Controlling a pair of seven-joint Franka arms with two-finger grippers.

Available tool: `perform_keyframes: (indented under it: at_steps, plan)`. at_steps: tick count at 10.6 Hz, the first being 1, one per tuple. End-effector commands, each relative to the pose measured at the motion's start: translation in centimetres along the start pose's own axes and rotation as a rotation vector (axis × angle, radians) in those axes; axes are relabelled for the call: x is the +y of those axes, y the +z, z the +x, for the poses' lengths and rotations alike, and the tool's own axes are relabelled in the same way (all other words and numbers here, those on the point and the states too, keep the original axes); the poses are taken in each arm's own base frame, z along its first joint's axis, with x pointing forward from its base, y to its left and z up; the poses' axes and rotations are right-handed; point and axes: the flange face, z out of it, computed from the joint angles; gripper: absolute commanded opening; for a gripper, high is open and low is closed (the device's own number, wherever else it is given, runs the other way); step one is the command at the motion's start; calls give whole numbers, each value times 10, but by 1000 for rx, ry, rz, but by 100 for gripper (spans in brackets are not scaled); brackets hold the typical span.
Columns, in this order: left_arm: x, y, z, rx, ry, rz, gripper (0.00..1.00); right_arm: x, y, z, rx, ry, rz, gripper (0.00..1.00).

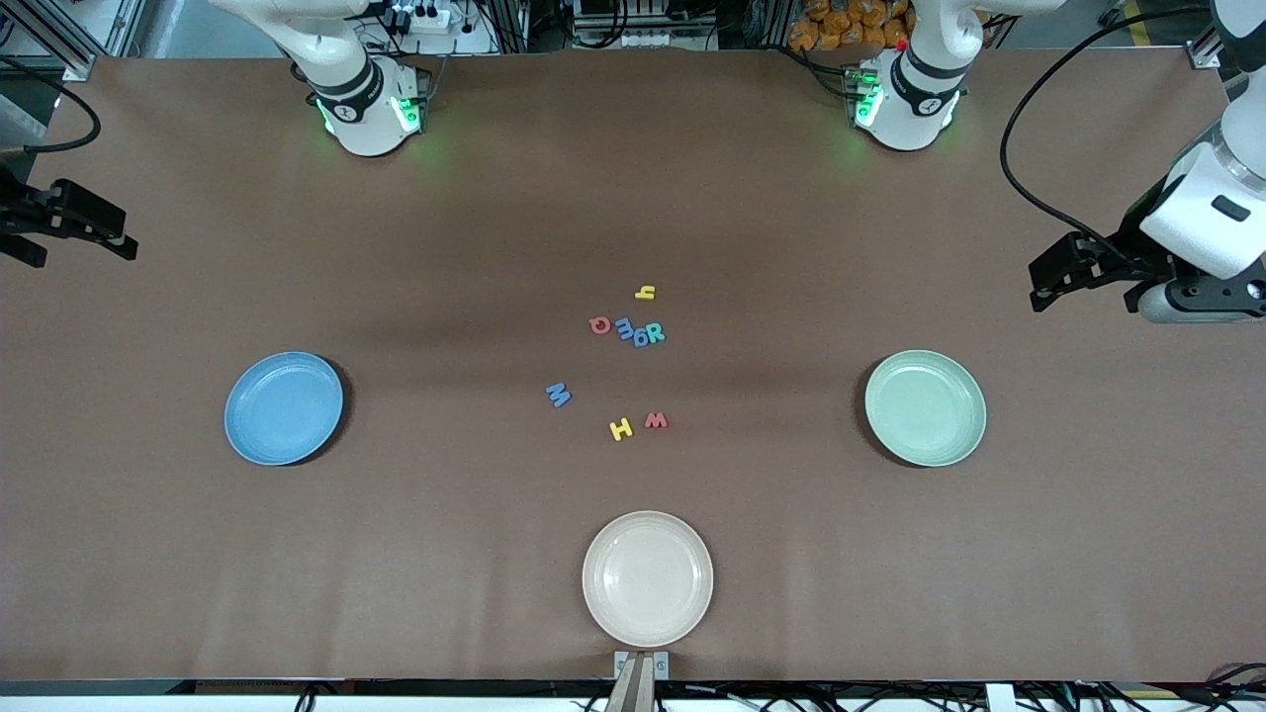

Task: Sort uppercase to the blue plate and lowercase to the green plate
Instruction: 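Move the left gripper from rest toward the foam letters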

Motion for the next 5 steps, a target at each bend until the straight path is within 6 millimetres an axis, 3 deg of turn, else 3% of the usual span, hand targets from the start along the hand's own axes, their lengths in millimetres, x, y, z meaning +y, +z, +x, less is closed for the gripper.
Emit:
perform_keyframes:
  at_steps: [1, 3, 5]
  plan:
    - [12, 9, -2, -17, 86, -3, 100, 0, -2, -3, 8, 6, 16, 100]
    - [42, 36, -6, -56, 130, -7, 100, 4, 7, -3, -5, 12, 16, 100]
    - [95, 72, -4, -95, 183, -9, 100, 5, 9, -2, -8, 15, 17, 100]
